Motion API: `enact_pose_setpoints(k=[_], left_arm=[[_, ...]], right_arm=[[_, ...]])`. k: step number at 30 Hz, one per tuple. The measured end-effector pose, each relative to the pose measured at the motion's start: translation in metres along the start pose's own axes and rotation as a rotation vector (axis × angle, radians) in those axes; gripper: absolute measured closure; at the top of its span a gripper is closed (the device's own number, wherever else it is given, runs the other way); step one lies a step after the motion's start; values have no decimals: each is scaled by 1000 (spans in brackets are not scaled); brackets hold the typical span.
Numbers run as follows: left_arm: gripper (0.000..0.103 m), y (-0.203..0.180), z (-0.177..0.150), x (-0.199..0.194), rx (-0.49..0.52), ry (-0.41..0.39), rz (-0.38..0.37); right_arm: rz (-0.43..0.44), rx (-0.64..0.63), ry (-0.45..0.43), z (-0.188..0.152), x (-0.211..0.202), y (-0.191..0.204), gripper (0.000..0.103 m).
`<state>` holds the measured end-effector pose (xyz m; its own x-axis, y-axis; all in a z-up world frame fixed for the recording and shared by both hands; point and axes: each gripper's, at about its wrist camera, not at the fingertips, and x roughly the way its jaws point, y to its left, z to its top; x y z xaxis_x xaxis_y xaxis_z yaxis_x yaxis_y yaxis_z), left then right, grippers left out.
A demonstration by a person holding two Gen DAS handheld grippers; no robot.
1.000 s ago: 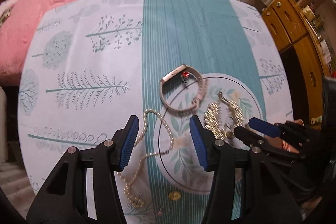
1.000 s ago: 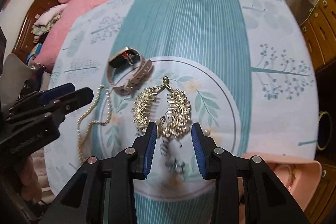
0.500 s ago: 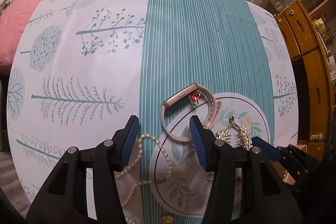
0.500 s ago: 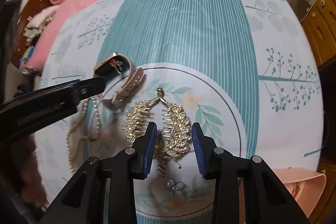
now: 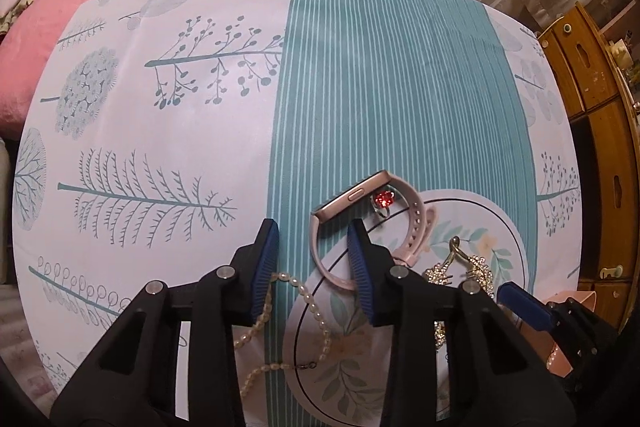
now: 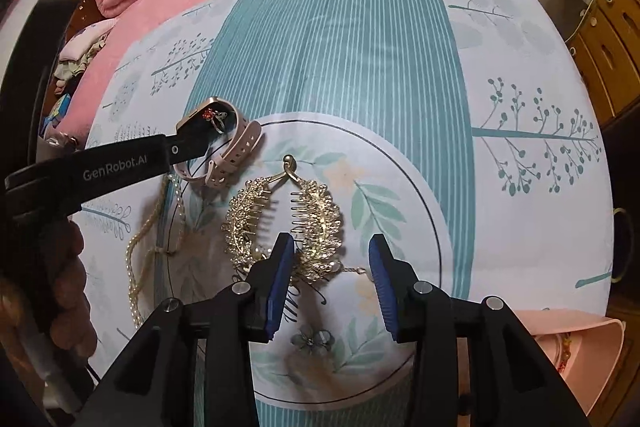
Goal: Organize jewelry
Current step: 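Grasp the pink-strap watch with the left gripper while the right gripper grasps the gold leaf comb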
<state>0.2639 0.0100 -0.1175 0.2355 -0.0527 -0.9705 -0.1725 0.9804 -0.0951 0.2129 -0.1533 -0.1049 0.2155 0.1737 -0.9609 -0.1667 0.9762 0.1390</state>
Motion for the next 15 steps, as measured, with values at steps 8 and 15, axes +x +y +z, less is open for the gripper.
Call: enact_pose_setpoints(k=[8,15], left_arm=[[74,-6,-1,2,9,-23,32],[74,-8,-4,2,13,-43,46]], right_arm=[[-7,-27,-9,4,3,17,62],[5,-17,-18,0,2,9,54]])
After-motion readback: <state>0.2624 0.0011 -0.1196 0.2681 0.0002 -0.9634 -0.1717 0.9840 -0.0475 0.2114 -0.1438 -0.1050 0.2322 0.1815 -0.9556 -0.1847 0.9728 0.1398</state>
